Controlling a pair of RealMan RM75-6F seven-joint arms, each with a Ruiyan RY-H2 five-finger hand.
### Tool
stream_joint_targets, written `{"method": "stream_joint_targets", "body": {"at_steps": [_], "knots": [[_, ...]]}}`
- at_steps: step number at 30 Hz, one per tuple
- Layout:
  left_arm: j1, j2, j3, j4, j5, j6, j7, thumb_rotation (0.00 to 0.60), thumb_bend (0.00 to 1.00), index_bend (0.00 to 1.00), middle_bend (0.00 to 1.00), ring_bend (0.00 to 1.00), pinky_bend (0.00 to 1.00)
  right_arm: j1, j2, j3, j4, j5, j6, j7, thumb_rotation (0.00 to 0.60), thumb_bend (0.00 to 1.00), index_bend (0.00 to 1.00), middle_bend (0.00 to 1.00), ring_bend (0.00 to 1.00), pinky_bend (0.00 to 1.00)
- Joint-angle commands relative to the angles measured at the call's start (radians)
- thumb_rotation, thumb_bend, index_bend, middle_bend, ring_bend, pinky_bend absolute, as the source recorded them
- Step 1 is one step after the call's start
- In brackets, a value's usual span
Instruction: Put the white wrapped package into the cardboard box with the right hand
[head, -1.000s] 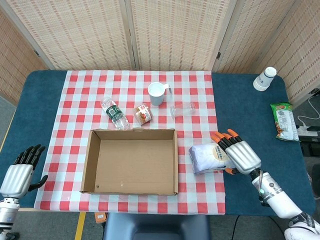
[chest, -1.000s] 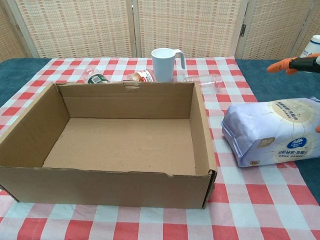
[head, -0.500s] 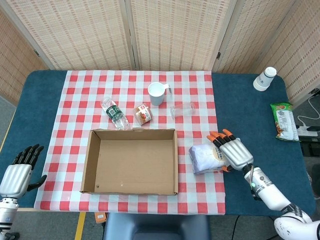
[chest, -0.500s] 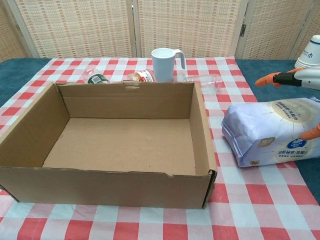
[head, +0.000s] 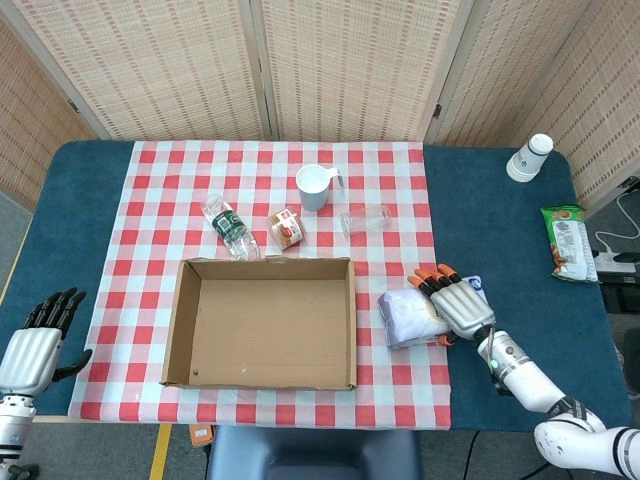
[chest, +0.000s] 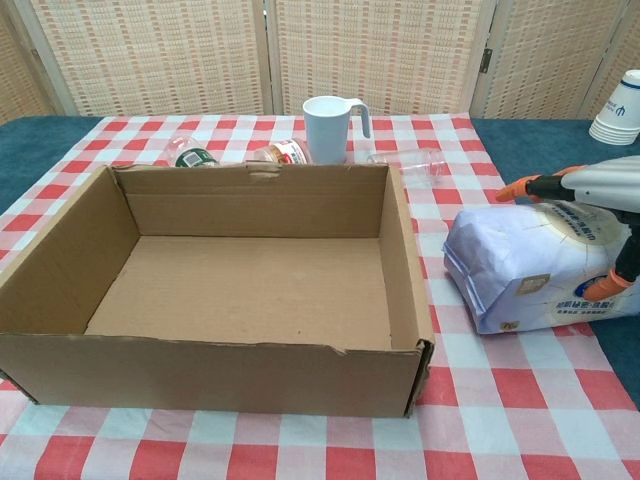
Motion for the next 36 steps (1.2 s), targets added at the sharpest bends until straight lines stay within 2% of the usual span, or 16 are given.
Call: {"method": "stream_joint_targets", "body": {"at_steps": [1,5,8,14,19,23,29,36], "knots": [[-0.001,0.000,-0.001,0.000,0.000,-0.001,0.000,0.600,0.28,0.00,0.00,0.00,0.13,0.017,-0.016,-0.003,0.019,0.024,-0.022,-0.005,0.600,0.00,0.00,0.00,0.00,0.00],[0.000,0.001,-0.001,0.000,-0.001,-0.001,-0.003,0.600,0.28,0.00,0.00,0.00,0.13,0.031,-0.022,-0.009,0.030,0.054,-0.042,-0.022,0.600,0.00,0.00,0.00,0.00,0.00],[0.001,0.002,-0.001,-0.001,-0.001,0.001,-0.004,0.600,0.28,0.00,0.00,0.00,0.13,0.035,-0.031,-0.012,0.037,0.059,-0.035,-0.025,0.600,0.00,0.02,0.01,0.00,0.04],[0.001,0.002,0.000,-0.001,0.001,-0.001,-0.003,0.600,0.28,0.00,0.00,0.00,0.13,0.021,-0.044,-0.014,0.045,0.022,0.026,-0.014,0.600,0.00,0.23,0.16,0.10,0.23],[0.000,0.002,0.002,-0.002,0.002,-0.002,-0.002,0.600,0.28,0.00,0.00,0.00,0.13,0.009,-0.047,-0.019,0.055,-0.010,0.066,0.003,0.600,0.00,0.38,0.24,0.19,0.33],[0.001,0.002,0.001,-0.002,0.002,0.001,-0.003,0.600,0.28,0.00,0.00,0.00,0.13,0.008,-0.040,-0.020,0.048,-0.014,0.074,0.006,0.600,0.00,0.44,0.29,0.23,0.36],[-0.002,0.000,0.002,-0.001,0.001,-0.008,-0.002,0.600,0.28,0.00,0.00,0.00,0.13,0.007,0.026,-0.005,-0.042,-0.017,0.117,-0.043,0.600,0.00,0.44,0.29,0.23,0.36],[0.001,0.008,0.006,-0.012,0.009,-0.002,0.000,0.600,0.28,0.00,0.00,0.00,0.13,0.018,0.144,0.039,-0.246,0.078,0.186,-0.223,0.600,0.00,0.44,0.29,0.23,0.36]]}}
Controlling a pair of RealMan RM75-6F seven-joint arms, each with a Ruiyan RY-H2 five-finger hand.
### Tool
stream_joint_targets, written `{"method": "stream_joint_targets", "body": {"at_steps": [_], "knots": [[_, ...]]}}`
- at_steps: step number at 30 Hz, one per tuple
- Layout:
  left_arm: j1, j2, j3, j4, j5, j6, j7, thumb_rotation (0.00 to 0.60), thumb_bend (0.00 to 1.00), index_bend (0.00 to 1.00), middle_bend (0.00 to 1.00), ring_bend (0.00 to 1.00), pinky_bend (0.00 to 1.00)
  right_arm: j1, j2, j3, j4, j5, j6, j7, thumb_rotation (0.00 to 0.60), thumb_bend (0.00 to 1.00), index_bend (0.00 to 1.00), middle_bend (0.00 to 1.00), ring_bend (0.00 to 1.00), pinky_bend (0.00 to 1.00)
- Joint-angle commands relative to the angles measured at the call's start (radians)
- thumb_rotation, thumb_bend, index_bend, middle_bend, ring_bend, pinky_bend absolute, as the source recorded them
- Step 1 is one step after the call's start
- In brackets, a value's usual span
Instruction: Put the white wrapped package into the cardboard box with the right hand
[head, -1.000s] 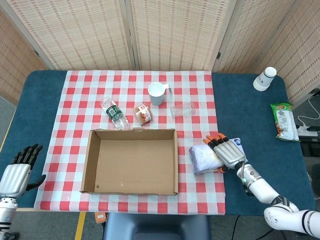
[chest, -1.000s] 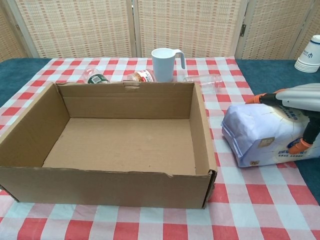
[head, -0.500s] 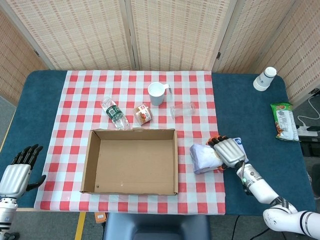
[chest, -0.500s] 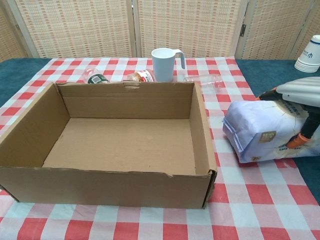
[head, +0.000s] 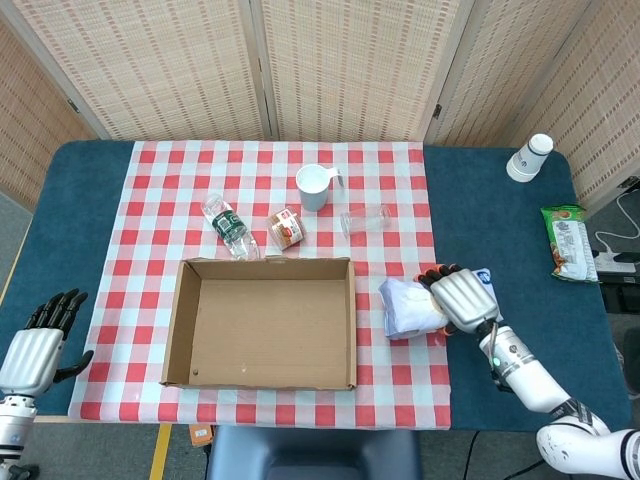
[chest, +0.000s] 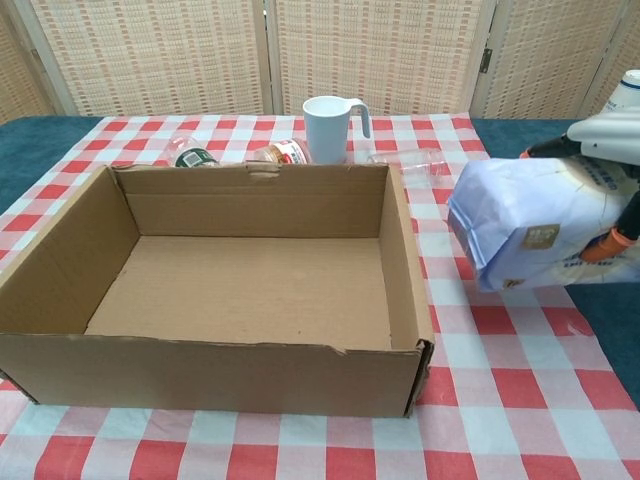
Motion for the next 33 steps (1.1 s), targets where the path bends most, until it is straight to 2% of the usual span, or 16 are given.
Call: {"method": "stream_joint_targets", "body": {"at_steps": [1,7,10,13,18,24,29,33], "knots": [[0.001,0.006,0.003,-0.007,0.000,-0.003,0.004,0.600,0.28,0.00,0.00,0.00,0.13,0.017,0.075,0.041,-0.148,0.085,0.068,-0.167,0.600,0.00,0.44,0.29,0.23,0.36],[0.003,0.014,0.004,-0.019,0.006,0.004,0.003,0.600,0.28,0.00,0.00,0.00,0.13,0.096,0.076,0.120,-0.370,0.193,0.179,-0.428,0.600,0.00,0.46,0.31,0.24,0.36],[0.005,0.013,0.001,-0.016,0.002,0.007,0.002,0.600,0.28,0.00,0.00,0.00,0.13,0.162,0.026,0.156,-0.436,0.253,0.204,-0.530,0.600,0.00,0.47,0.31,0.24,0.36],[0.005,0.013,-0.004,-0.010,-0.006,0.007,-0.004,0.600,0.28,0.00,0.00,0.00,0.13,0.242,-0.054,0.181,-0.455,0.322,0.209,-0.612,0.600,0.00,0.47,0.31,0.24,0.36],[0.006,0.010,-0.010,0.001,-0.015,0.008,-0.007,0.600,0.28,0.00,0.00,0.00,0.13,0.380,-0.229,0.208,-0.389,0.436,0.206,-0.696,0.600,0.00,0.48,0.31,0.24,0.36],[0.007,0.006,-0.019,0.016,-0.031,0.010,-0.007,0.600,0.28,0.00,0.00,0.00,0.13,0.523,-0.455,0.223,-0.232,0.522,0.209,-0.736,0.600,0.00,0.48,0.31,0.24,0.36],[0.013,0.008,-0.025,0.018,-0.035,0.024,-0.013,0.600,0.28,0.00,0.00,0.00,0.13,0.596,-0.570,0.240,-0.118,0.558,0.206,-0.731,0.600,0.00,0.48,0.31,0.25,0.36],[0.015,0.014,-0.031,0.021,-0.041,0.026,-0.031,0.600,0.28,0.00,0.00,0.00,0.13,0.628,-0.624,0.240,-0.050,0.591,0.202,-0.718,0.600,0.00,0.47,0.31,0.25,0.36]]}}
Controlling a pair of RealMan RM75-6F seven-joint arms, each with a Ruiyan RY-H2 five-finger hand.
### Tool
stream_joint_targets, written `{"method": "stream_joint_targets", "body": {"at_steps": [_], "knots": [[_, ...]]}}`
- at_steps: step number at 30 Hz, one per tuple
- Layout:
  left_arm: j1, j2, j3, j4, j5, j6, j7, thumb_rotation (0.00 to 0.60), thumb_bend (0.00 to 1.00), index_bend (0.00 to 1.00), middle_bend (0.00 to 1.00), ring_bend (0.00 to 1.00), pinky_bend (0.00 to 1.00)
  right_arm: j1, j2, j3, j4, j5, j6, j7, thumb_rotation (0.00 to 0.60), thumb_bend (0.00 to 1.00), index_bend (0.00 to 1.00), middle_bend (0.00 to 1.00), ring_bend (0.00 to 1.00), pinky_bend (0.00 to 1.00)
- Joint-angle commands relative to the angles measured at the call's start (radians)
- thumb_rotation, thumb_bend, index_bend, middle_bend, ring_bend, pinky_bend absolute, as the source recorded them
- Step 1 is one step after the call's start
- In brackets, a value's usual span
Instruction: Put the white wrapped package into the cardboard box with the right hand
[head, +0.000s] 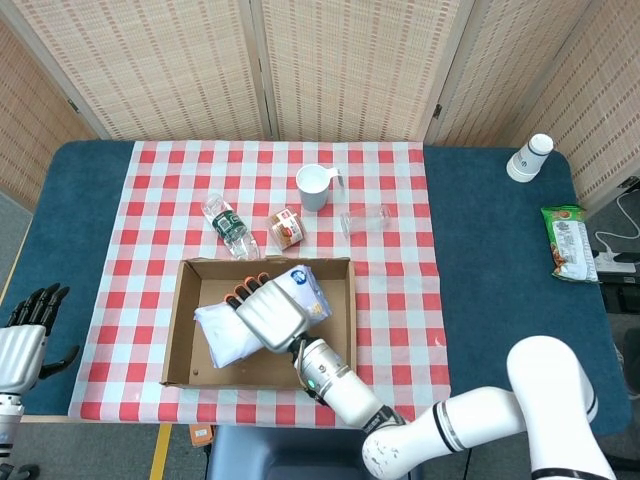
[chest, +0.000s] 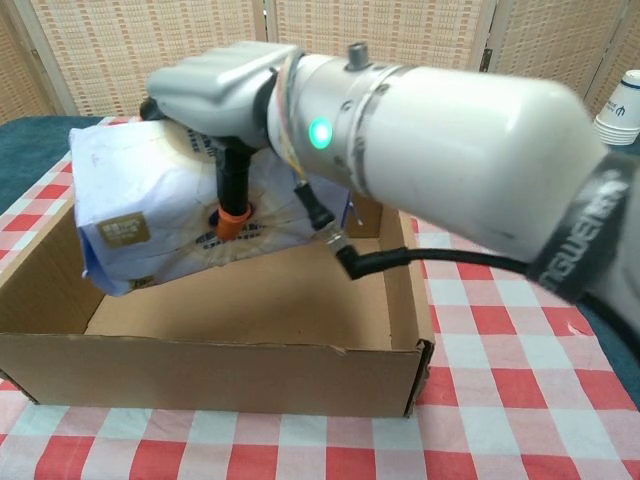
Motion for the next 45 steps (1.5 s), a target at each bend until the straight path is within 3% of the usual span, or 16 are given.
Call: {"method": "stream_joint_targets", "body": {"at_steps": [1,6,8,10,13,22,27,31,34,40,45], "knots": [[0.002,0.005,-0.003,0.002,-0.004,0.001,-0.013,0.600,0.28,0.00,0.00,0.00,0.13,0.031,-0.051,0.003,0.067,0.036,-0.009,0.015,0.600,0.00,0.47,0.31,0.25,0.36],[0.003,0.011,-0.007,0.003,-0.007,-0.001,-0.026,0.600,0.28,0.00,0.00,0.00,0.13,0.046,-0.077,-0.016,0.134,0.047,-0.040,0.047,0.600,0.00,0.41,0.31,0.24,0.35],[0.002,0.013,-0.007,0.003,-0.007,-0.003,-0.032,0.600,0.28,0.00,0.00,0.00,0.13,0.046,-0.073,-0.022,0.147,0.054,-0.068,0.071,0.600,0.00,0.32,0.29,0.16,0.25],[0.003,0.014,-0.007,0.004,-0.007,-0.003,-0.037,0.600,0.28,0.00,0.00,0.00,0.13,0.046,-0.062,-0.020,0.147,0.063,-0.088,0.095,0.600,0.00,0.11,0.13,0.02,0.05],[0.002,0.014,-0.006,0.004,-0.006,-0.006,-0.039,0.600,0.28,0.00,0.00,0.00,0.13,0.037,-0.046,-0.017,0.134,0.035,-0.089,0.140,0.600,0.00,0.00,0.00,0.00,0.00],[-0.003,0.007,-0.001,0.003,-0.002,-0.017,-0.018,0.600,0.28,0.00,0.00,0.00,0.13,-0.020,0.076,-0.037,0.005,-0.052,0.002,0.178,0.600,0.00,0.00,0.00,0.00,0.00],[-0.007,0.000,0.002,0.004,-0.006,-0.029,-0.001,0.600,0.28,0.00,0.00,0.00,0.13,-0.110,0.256,-0.077,-0.163,-0.125,0.101,0.180,0.600,0.00,0.00,0.00,0.00,0.00],[-0.010,-0.006,0.006,0.003,-0.002,-0.034,0.012,0.600,0.28,0.00,0.00,0.00,0.13,-0.234,0.455,-0.154,-0.313,-0.205,0.197,0.206,0.600,0.00,0.00,0.00,0.00,0.00],[-0.011,-0.009,0.009,0.002,0.003,-0.035,0.018,0.600,0.28,0.00,0.00,0.00,0.13,-0.349,0.605,-0.223,-0.370,-0.293,0.251,0.297,0.600,0.00,0.00,0.00,0.00,0.00],[-0.014,-0.015,0.012,0.001,0.002,-0.040,0.034,0.600,0.28,0.00,0.00,0.00,0.13,-0.575,0.805,-0.350,-0.290,-0.514,0.331,0.582,0.600,0.00,0.00,0.00,0.00,0.00],[-0.014,-0.023,0.015,0.005,0.002,-0.041,0.050,0.600,0.28,0.00,0.00,0.00,0.13,-0.700,0.844,-0.404,-0.167,-0.628,0.376,0.762,0.600,0.00,0.00,0.00,0.00,0.00]]}}
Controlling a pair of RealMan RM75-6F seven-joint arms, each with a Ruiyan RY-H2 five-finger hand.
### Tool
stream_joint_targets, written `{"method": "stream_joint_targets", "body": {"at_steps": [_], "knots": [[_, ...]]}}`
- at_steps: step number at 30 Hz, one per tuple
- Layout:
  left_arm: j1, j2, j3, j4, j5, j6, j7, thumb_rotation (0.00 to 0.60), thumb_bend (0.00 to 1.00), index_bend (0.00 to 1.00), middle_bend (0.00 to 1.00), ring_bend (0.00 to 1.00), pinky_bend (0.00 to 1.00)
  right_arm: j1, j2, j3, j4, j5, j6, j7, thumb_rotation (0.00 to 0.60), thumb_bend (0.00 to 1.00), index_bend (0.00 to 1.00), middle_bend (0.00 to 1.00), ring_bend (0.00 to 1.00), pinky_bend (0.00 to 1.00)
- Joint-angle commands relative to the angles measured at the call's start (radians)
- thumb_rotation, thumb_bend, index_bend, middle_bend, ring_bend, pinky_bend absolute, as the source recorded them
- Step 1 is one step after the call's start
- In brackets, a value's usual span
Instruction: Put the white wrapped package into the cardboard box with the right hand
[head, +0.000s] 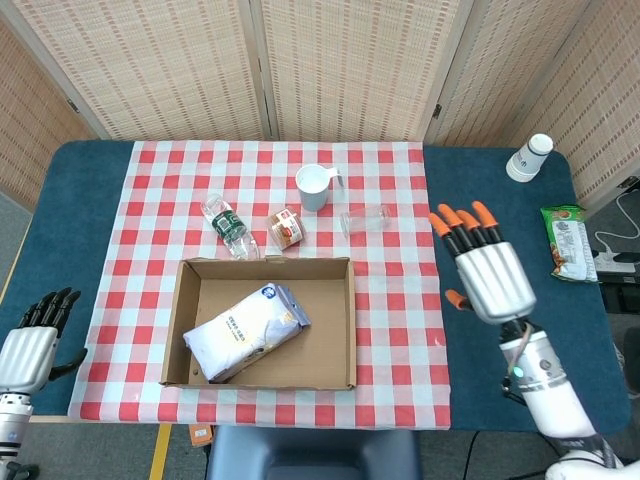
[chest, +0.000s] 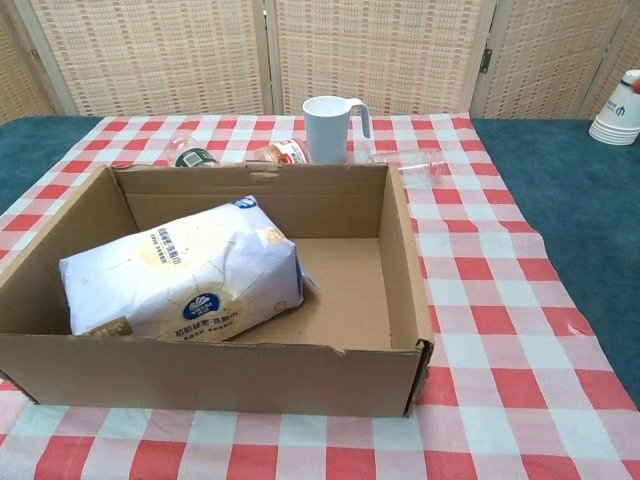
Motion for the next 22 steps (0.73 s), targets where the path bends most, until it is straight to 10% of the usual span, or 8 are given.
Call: {"method": "stream_joint_targets", "body": {"at_steps": [1,22], "knots": [[-0.001,-0.004,0.000,0.004,-0.003,-0.002,0.007,0.600,0.28,0.00,0.00,0.00,0.13,-0.152,0.066,-0.084,0.123,-0.143,0.071,0.184,0.600,0.00,0.00,0.00,0.00,0.00],[-0.002,-0.008,-0.005,0.007,-0.007,0.002,0.009,0.600,0.28,0.00,0.00,0.00,0.13,-0.317,-0.148,-0.078,0.426,-0.361,0.048,0.383,0.600,0.00,0.00,0.00,0.00,0.00]]}}
